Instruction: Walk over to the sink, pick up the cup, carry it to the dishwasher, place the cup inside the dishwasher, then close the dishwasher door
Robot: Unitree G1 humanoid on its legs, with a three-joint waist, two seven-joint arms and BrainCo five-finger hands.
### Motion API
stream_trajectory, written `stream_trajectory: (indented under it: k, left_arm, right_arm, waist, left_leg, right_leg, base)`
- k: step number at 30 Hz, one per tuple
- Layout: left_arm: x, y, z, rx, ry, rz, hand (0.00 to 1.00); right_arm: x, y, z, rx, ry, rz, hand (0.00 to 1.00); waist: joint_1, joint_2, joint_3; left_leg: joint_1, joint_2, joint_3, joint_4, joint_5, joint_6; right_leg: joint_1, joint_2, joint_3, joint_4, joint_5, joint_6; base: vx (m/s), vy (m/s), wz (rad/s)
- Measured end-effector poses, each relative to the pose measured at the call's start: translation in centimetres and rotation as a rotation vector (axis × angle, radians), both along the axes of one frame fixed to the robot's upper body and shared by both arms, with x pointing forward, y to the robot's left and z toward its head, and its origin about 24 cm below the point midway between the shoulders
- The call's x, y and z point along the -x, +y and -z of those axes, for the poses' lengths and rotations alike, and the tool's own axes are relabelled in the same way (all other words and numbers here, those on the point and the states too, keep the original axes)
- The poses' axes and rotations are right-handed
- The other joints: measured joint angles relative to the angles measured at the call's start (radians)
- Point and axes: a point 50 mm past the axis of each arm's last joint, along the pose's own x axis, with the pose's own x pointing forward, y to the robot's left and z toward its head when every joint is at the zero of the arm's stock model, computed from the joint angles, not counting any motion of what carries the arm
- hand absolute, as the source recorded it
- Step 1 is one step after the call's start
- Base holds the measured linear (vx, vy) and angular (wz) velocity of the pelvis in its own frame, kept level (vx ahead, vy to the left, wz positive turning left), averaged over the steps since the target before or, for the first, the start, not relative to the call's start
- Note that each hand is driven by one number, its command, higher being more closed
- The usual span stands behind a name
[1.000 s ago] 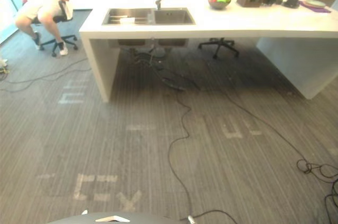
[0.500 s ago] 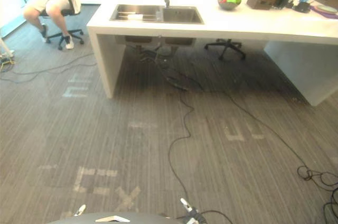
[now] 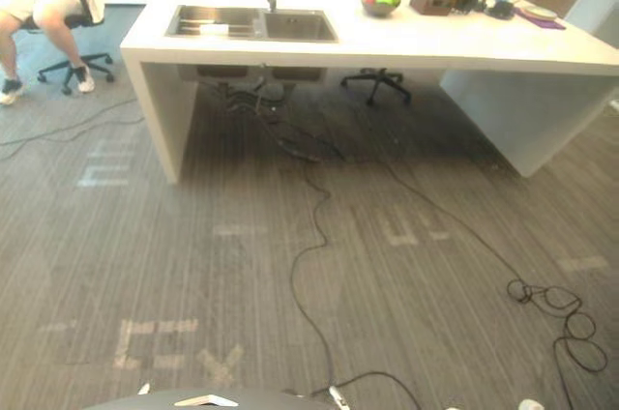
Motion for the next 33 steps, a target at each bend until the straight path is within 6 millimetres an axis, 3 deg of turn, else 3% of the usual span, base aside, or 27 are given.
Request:
stream_trajectory:
  k: [5,7,8,9,10,11,12,14,16,17,18,20,21,22,23,24,25,26,27,29,30,31,33]
  left_arm:
    - [-0.1,-0.2,0.0,0.008,-0.033,-0.083,0.0]
    - [-0.5,-0.4,0.0,0.006,-0.054,-0.082,0.0]
    - [-0.7,-0.4,0.0,0.002,-0.071,-0.072,0.0]
    - [-1.0,-0.4,0.0,0.003,-0.083,-0.073,0.0]
    - [-1.5,-0.3,-0.1,-0.005,-0.113,-0.086,0.0]
    - [-1.9,-0.3,-0.2,-0.018,-0.134,-0.089,0.0]
    - [-2.4,-0.1,-0.3,-0.033,-0.159,-0.086,0.0]
    - [-4.4,0.3,-1.0,-0.062,-0.251,-0.112,0.0]
    - [-9.4,-0.3,-2.7,-0.065,-0.46,-0.119,0.0]
    - [-13.1,-1.1,-4.4,-0.058,-0.61,-0.101,0.0]
    - [-16.1,-1.9,-6.3,-0.072,-0.749,-0.043,0.0]
    - [-19.1,-3.1,-9.1,-0.095,-0.919,0.043,0.0]
    - [-20.3,-3.5,-10.9,-0.109,-1.012,0.072,0.0]
    - [-20.8,-3.6,-11.7,-0.119,-1.053,0.09,0.0]
    - [-21.4,-4.0,-13.1,-0.127,-1.116,0.097,0.0]
    - [-21.8,-4.5,-14.5,-0.13,-1.176,0.106,0.0]
    - [-22.1,-4.7,-15.4,-0.137,-1.215,0.114,0.0]
    - [-22.6,-5.1,-17.1,-0.146,-1.285,0.131,0.0]
    - [-22.9,-5.4,-18.3,-0.153,-1.329,0.15,0.0]
    - [-22.8,-6.3,-18.7,-0.148,-1.336,0.186,0.0]
    - [-22.6,-6.7,-19.0,-0.148,-1.337,0.194,0.0]
    - [-22.6,-6.9,-19.3,-0.151,-1.337,0.189,0.0]
    - [-22.6,-6.5,-20.1,-0.178,-1.356,0.162,0.0]
  right_arm:
    - [-0.9,-0.3,-0.1,0.036,-0.024,-0.077,0.0]
    - [-1.2,-0.6,-0.2,0.042,-0.028,-0.081,0.0]
    - [-1.9,-0.6,-0.3,0.043,-0.045,-0.077,0.0]
    - [-1.9,-0.7,-0.3,0.041,-0.045,-0.064,0.0]
    - [-2.5,-1.0,-0.4,0.047,-0.06,-0.05,0.0]
    - [-3.0,-1.2,-0.5,0.051,-0.074,-0.035,0.0]
    - [-3.0,-1.2,-0.5,0.052,-0.077,-0.014,0.0]
    - [-2.7,-1.0,-0.4,0.043,-0.072,0.026,0.0]
    - [-2.3,-0.7,-0.3,0.037,-0.061,0.038,0.0]
    - [-2.0,-0.4,-0.3,0.03,-0.057,0.055,0.0]
    - [-1.9,-0.2,-0.2,0.018,-0.059,0.071,0.0]
    - [-0.9,0.0,-0.1,0.012,-0.037,0.094,0.0]
    - [0.2,0.0,0.0,0.01,-0.005,0.116,0.0]
    - [1.0,0.2,0.0,0.006,0.017,0.129,0.0]
    - [2.5,0.0,0.1,0.007,0.054,0.158,0.0]
    - [3.2,-0.2,0.0,0.005,0.068,0.193,0.0]
    - [3.3,-0.7,0.0,0.014,0.068,0.2,0.0]
    - [3.0,-1.1,-0.1,0.022,0.057,0.211,0.0]
    - [2.8,-1.2,-0.1,0.022,0.05,0.237,0.0]
    - [2.8,-1.4,-0.1,0.024,0.045,0.258,0.0]
    - [2.8,-1.6,-0.2,0.028,0.045,0.254,0.0]
    - [2.8,-2.2,-0.3,0.04,0.04,0.243,0.0]
    - [2.2,-2.7,-0.3,0.059,0.028,0.206,0.0]
  waist:
    - [-0.003,-0.002,0.003]
    - [-0.005,0.004,0.01]
    - [-0.012,0.002,0.015]
    - [-0.012,0.0,0.023]
    - [-0.014,0.004,0.037]
    - [-0.02,-0.001,0.052]
    - [-0.022,-0.011,0.058]
    - [-0.026,-0.016,0.072]
    - [-0.031,-0.024,0.083]
    - [-0.04,-0.025,0.094]
    - [-0.044,-0.028,0.096]
    - [-0.044,-0.029,0.097]
    - [-0.054,-0.032,0.096]
    - [-0.061,-0.037,0.096]
    - [-0.071,-0.026,0.102]
    - [-0.076,0.028,0.089]
    - [-0.073,0.047,0.087]
    - [-0.073,0.057,0.088]
    - [-0.072,0.058,0.086]
    - [-0.073,0.066,0.07]
    - [-0.072,0.071,0.061]
    - [-0.072,0.087,0.056]
    - [-0.059,0.098,0.064]
  left_leg:
    - [0.0,0.0,0.007,0.0,-0.005,0.0]
    - [-0.009,0.0,-0.006,0.005,-0.016,0.006]
    - [-0.023,-0.005,-0.015,0.023,-0.023,0.016]
    - [-0.031,-0.008,-0.015,0.03,-0.026,0.026]
    - [-0.037,-0.01,-0.013,0.053,-0.053,0.037]
    - [-0.029,-0.019,-0.016,0.068,-0.063,0.039]
    - [-0.016,-0.024,-0.025,0.081,-0.078,0.042]
    - [0.005,-0.019,-0.051,0.107,-0.098,0.044]
    - [0.011,0.002,-0.092,0.131,-0.116,0.035]
    - [0.025,0.022,-0.126,0.132,-0.124,0.021]
    - [0.039,0.039,-0.148,0.129,-0.136,0.002]
    - [0.064,0.052,-0.168,0.13,-0.167,-0.032]
    - [0.086,0.051,-0.198,0.137,-0.197,-0.057]
    - [0.1,0.047,-0.219,0.145,-0.215,-0.067]
    - [0.131,0.075,-0.25,0.159,-0.253,-0.086]
    - [0.137,0.12,-0.263,0.178,-0.29,-0.091]
    - [0.141,0.139,-0.265,0.191,-0.3,-0.09]
    - [0.139,0.164,-0.271,0.239,-0.302,-0.099]
    - [0.119,0.181,-0.307,0.342,-0.293,-0.115]
    - [0.047,0.213,-0.35,0.527,-0.265,-0.132]
    - [-0.039,0.227,-0.395,0.709,-0.188,-0.162]
    - [-0.146,0.257,-0.409,0.915,-0.083,-0.146]
    - [-0.282,0.292,-0.361,1.157,-0.112,-0.06]
  right_leg:
    - [-0.004,0.0,0.005,0.008,-0.002,0.001]
    - [-0.054,-0.011,-0.002,0.108,-0.061,0.01]
    - [-0.116,-0.036,-0.005,0.239,-0.119,0.016]
    - [-0.147,-0.051,-0.009,0.312,-0.138,0.022]
    - [-0.247,-0.099,-0.04,0.555,-0.177,0.006]
    - [-0.311,-0.149,-0.064,0.738,-0.187,-0.026]
    - [-0.344,-0.186,-0.07,0.844,-0.161,-0.031]
    - [-0.396,-0.204,-0.06,0.935,-0.184,0.003]
    - [-0.429,-0.2,-0.067,0.888,-0.222,0.021]
    - [-0.428,-0.188,-0.092,0.767,-0.213,0.019]
    - [-0.428,-0.164,-0.089,0.595,-0.162,0.013]
    - [-0.425,-0.149,-0.063,0.363,-0.065,0.021]
    - [-0.417,-0.158,-0.018,0.306,-0.046,0.022]
    - [-0.412,-0.176,-0.01,0.318,-0.054,0.027]
    - [-0.425,-0.182,-0.033,0.434,-0.01,0.025]
    - [-0.456,-0.169,-0.06,0.555,-0.099,-0.017]
    - [-0.47,-0.163,-0.07,0.606,-0.145,-0.021]
    - [-0.482,-0.161,-0.084,0.695,-0.23,-0.03]
    - [-0.466,-0.154,-0.097,0.746,-0.296,-0.04]
    - [-0.426,-0.13,-0.119,0.756,-0.346,-0.045]
    - [-0.389,-0.112,-0.136,0.738,-0.369,-0.049]
    - [-0.336,-0.078,-0.147,0.684,-0.377,-0.057]
    - [-0.26,-0.037,-0.149,0.605,-0.373,-0.069]
  base:
    - [-0.01,-0.004,-0.04]
    - [-0.03,0.004,0.13]
    - [0.0,0.026,0.17]
    - [-0.03,0.041,0.08]
    - [0.0,0.038,0.02]
    - [0.02,0.031,0.03]
    - [0.14,0.001,0.15]
    - [0.19,-0.046,0.24]
    - [0.23,-0.128,0.57]
    - [0.35,-0.219,0.77]
    - [0.36,-0.244,0.69]
    - [0.38,-0.283,0.46]
    - [0.45,-0.344,0.61]
    - [0.5,-0.382,0.79]
    - [0.5,-0.379,0.74]
    - [0.5,-0.358,0.57]
    - [0.48,-0.332,0.36]
    - [0.49,-0.338,0.24]
    - [0.48,-0.34,0.24]
    - [0.45,-0.33,0.19]
    - [0.48,-0.332,0.2]
    - [0.38,-0.226,0.1]
    - [0.39,-0.133,-0.03]
